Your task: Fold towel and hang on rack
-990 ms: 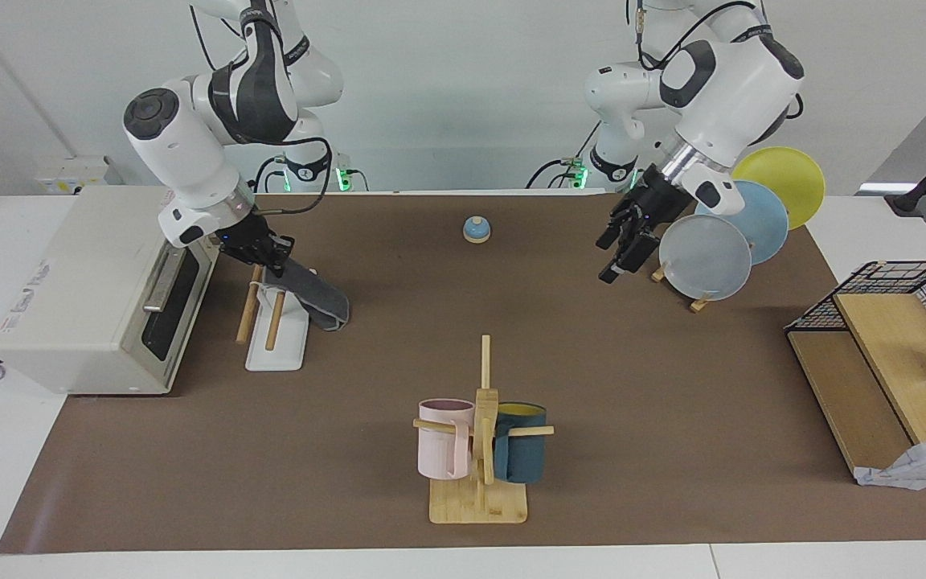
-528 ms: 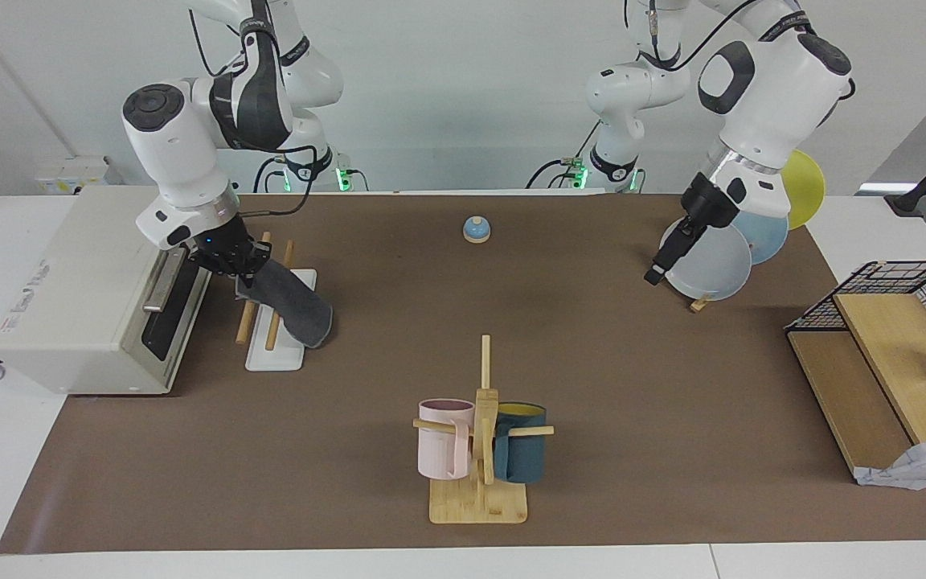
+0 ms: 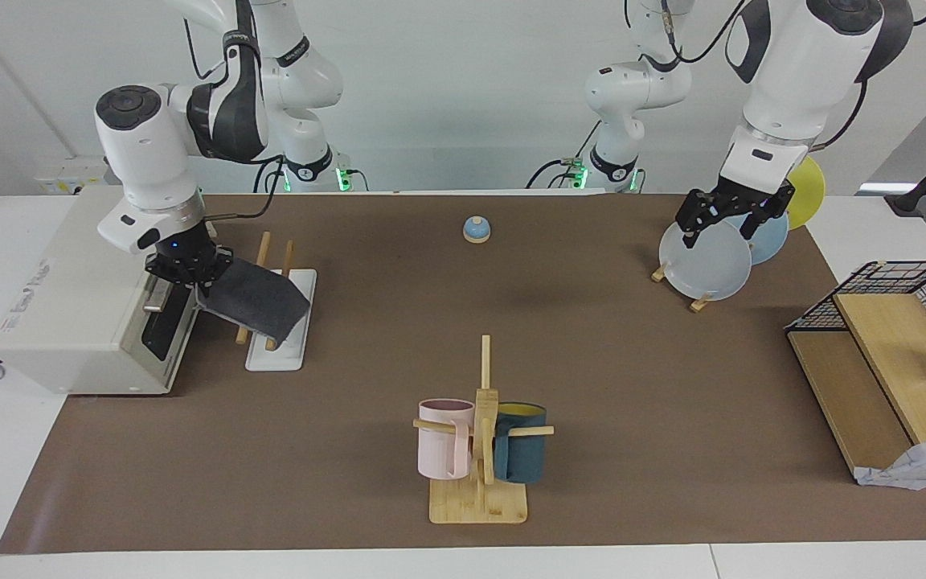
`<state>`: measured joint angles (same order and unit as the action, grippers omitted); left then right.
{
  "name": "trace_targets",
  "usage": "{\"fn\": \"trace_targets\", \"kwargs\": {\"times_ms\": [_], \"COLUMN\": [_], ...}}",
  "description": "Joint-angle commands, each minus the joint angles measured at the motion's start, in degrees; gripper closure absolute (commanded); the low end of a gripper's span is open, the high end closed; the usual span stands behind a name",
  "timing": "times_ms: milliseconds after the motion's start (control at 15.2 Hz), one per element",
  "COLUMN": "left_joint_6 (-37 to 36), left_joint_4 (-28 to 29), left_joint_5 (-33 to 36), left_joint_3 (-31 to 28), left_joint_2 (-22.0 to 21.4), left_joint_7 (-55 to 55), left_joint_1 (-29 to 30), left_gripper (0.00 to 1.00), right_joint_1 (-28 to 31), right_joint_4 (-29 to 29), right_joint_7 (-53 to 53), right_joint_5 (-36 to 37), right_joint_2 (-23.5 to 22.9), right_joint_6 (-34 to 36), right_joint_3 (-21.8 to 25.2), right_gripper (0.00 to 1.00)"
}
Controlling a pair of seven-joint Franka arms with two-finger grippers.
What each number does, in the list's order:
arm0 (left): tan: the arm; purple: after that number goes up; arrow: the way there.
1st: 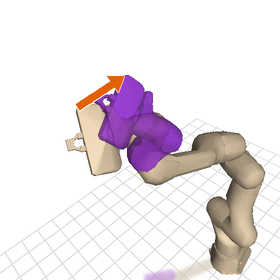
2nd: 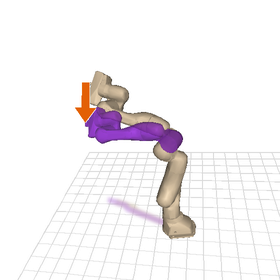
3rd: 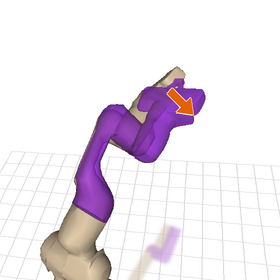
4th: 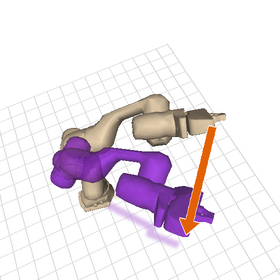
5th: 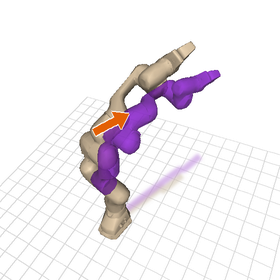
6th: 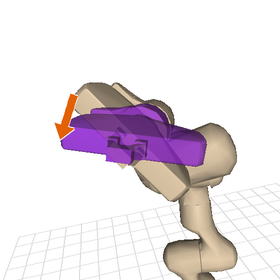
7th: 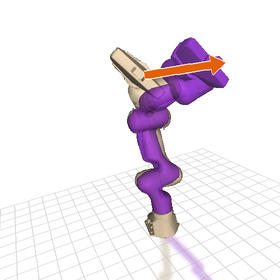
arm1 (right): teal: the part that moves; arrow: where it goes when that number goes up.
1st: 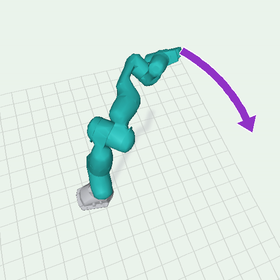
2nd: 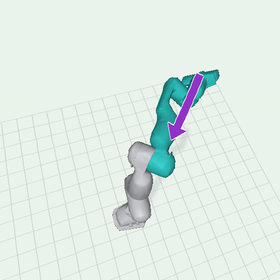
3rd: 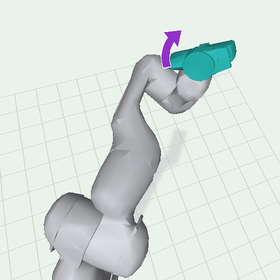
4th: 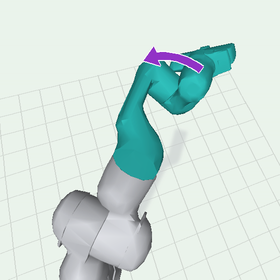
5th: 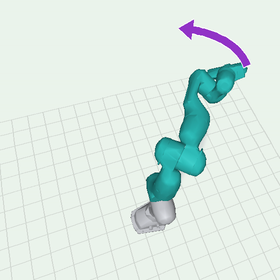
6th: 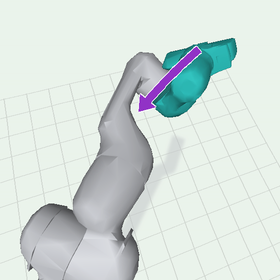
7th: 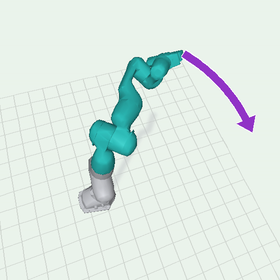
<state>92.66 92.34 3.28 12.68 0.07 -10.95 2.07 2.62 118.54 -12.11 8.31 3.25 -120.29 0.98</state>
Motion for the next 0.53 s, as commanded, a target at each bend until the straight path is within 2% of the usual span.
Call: {"fn": "trace_targets", "kwargs": {"times_ms": [0,198,462], "left_joint_6": [-5.5,-5.7,-1.3], "left_joint_4": [-1.0,0.9,0.9], "left_joint_5": [0.4,-1.5,-4.1], "left_joint_3": [-4.1,-4.2,-4.5], "left_joint_2": [-0.4,-1.5,-1.0], "left_joint_7": [3.8,4.0,3.9], "left_joint_1": [-3.7,-3.7,-3.7], "left_gripper": [0.0,0.0,0.0], "right_joint_1": [0.5,0.5,0.9], "right_joint_4": [0.8,1.2,1.3], "right_joint_7": [0.1,0.8,0.8], "right_joint_5": [1.1,1.0,1.0], "right_joint_2": [0.2,0.4,0.4], "right_joint_6": [-0.5,0.4,1.3], "right_joint_3": [-0.5,-0.5,-0.5], "right_gripper": [1.0,1.0,1.0]}}
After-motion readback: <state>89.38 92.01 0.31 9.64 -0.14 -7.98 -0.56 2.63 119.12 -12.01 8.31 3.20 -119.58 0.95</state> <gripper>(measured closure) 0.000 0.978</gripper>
